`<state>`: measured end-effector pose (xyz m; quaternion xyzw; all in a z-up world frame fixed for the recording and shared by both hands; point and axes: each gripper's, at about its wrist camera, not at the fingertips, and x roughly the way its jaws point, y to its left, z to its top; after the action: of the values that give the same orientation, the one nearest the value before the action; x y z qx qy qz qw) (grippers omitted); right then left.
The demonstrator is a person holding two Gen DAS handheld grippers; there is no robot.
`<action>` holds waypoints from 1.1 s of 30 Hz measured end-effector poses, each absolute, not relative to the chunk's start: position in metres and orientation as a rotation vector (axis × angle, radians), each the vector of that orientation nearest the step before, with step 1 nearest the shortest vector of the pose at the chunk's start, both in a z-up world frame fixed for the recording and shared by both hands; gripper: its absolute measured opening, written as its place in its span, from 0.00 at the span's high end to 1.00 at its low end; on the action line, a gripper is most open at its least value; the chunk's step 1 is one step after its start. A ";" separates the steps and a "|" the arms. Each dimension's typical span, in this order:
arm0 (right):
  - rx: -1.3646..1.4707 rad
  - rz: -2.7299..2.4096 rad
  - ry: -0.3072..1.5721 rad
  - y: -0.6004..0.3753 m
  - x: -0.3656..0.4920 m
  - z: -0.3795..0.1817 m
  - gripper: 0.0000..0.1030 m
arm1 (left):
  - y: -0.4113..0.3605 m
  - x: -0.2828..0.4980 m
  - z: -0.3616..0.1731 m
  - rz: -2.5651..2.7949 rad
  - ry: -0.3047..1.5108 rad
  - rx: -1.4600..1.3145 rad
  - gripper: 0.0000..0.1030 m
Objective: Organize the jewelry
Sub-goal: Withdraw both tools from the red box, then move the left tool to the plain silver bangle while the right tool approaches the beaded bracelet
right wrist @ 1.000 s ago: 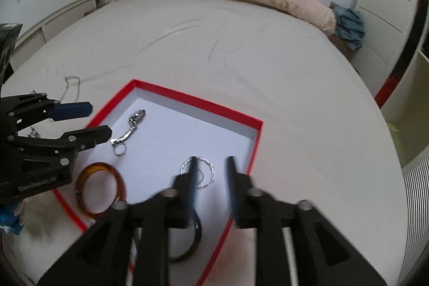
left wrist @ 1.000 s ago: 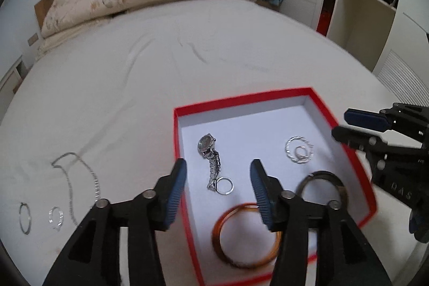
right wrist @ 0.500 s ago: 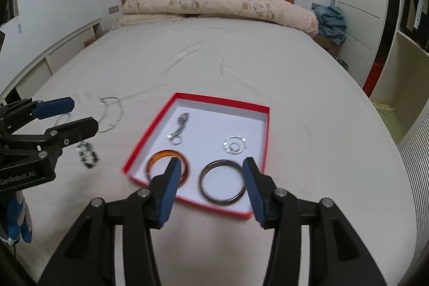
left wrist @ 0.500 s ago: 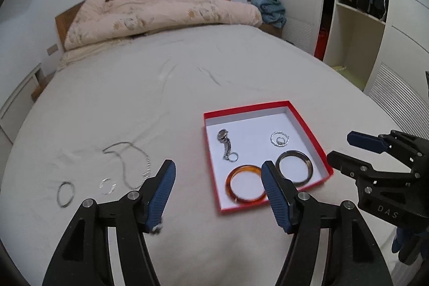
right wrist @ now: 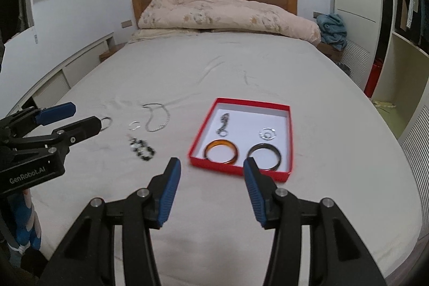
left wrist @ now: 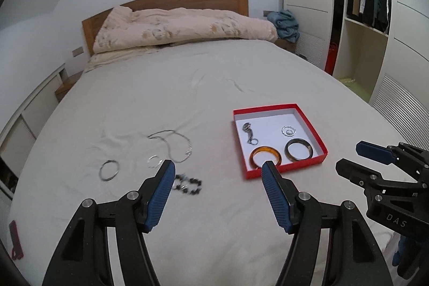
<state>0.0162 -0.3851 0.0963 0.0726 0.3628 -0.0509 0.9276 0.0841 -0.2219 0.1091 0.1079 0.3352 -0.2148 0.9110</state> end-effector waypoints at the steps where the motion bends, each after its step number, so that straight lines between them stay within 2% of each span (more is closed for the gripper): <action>1: 0.149 -0.097 0.740 -0.380 0.013 0.098 0.55 | -0.216 0.080 0.111 -0.437 0.686 0.221 0.36; 18: 0.131 0.027 0.719 -0.310 0.006 0.115 0.55 | -0.133 0.054 0.121 -0.318 0.658 0.152 0.36; 33: 0.104 0.119 0.785 -0.269 0.052 0.086 0.55 | -0.082 0.093 0.088 -0.204 0.711 0.099 0.36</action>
<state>0.0517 -0.2686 0.0859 0.0505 0.3820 0.0581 0.9210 0.0934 -0.0815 0.0884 0.0485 0.3474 -0.0995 0.9312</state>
